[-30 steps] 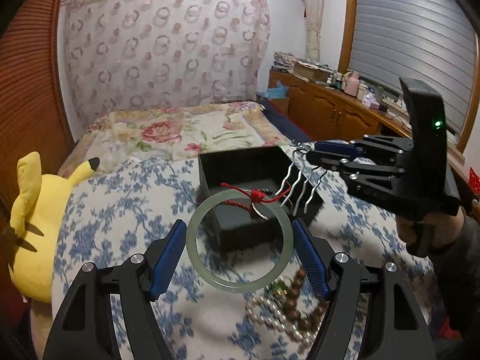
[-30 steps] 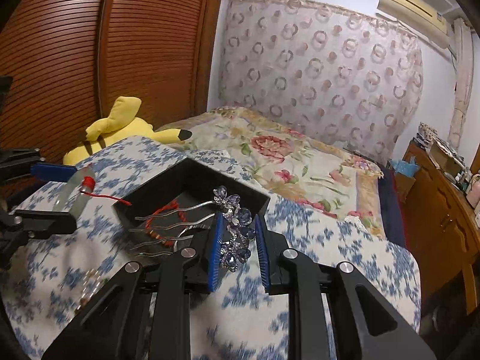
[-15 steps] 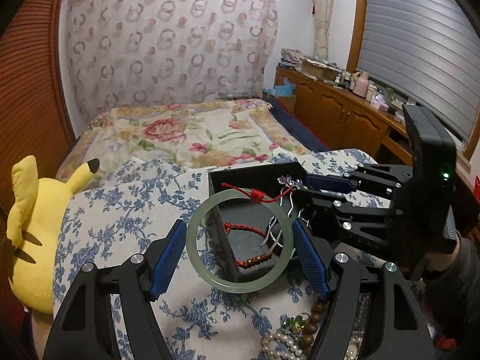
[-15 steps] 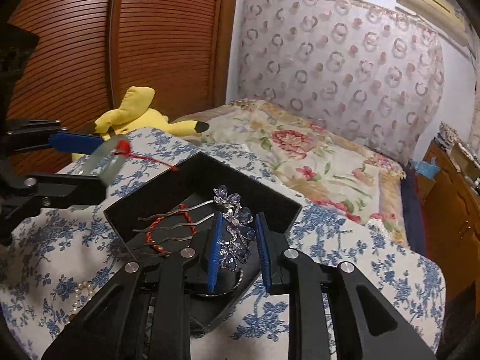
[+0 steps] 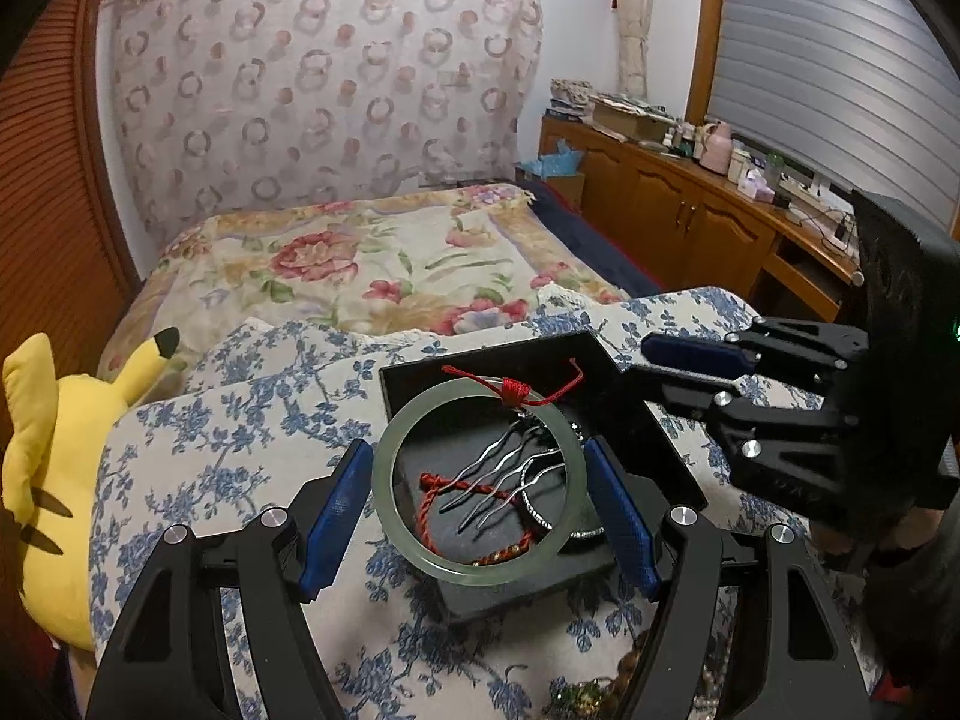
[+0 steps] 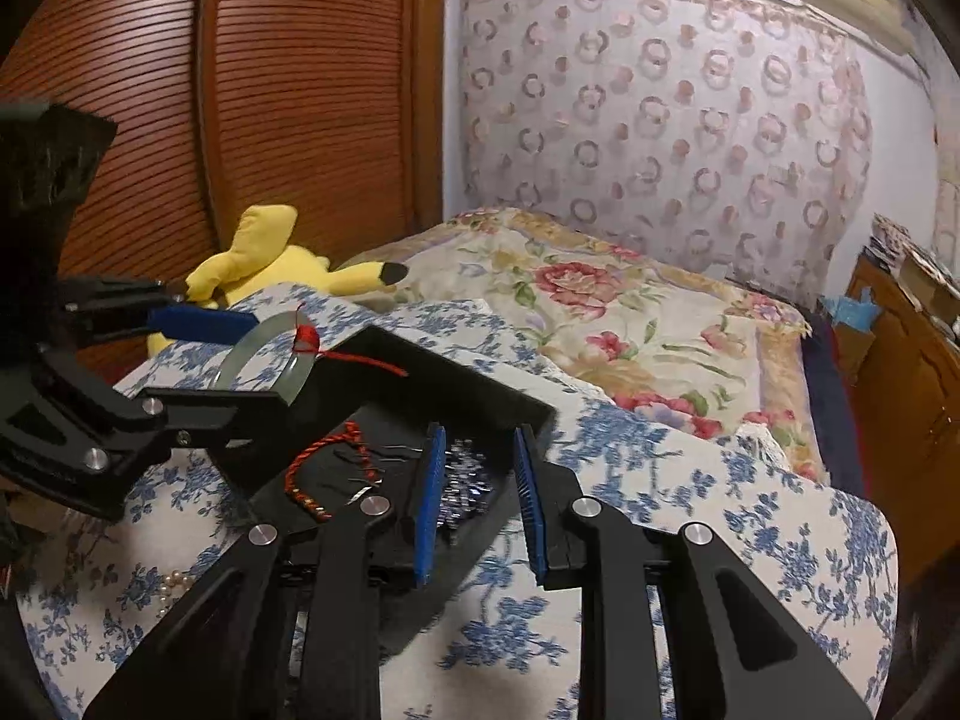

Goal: Organize jewelry
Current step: 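Carry the jade bangle and hairpins into the black box and open both tools, then withdraw both tools from the box back to the jewelry pile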

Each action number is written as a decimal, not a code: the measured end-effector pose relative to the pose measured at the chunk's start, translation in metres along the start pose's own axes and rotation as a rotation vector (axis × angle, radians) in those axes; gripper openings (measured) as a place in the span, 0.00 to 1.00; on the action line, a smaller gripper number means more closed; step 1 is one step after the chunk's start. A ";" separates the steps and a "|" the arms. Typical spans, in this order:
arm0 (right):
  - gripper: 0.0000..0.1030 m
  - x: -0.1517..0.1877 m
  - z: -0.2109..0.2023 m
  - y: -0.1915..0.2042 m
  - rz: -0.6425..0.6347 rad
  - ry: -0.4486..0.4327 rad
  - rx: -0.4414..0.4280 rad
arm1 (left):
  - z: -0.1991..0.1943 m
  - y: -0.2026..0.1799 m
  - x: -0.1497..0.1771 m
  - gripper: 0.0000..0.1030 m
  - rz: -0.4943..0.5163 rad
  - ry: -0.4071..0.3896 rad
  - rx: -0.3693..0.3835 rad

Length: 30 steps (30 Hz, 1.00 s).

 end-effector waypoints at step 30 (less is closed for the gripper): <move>0.26 -0.010 -0.030 -0.013 0.023 -0.053 0.061 | -0.001 -0.007 0.017 0.81 0.003 0.000 -0.027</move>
Point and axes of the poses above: each gripper's, at about its wrist camera, not at the fingertips, and z roughly the way its jaws point, y to its left, x to its underside, the point moved 8 cm from there along z, roughly the way its jaws point
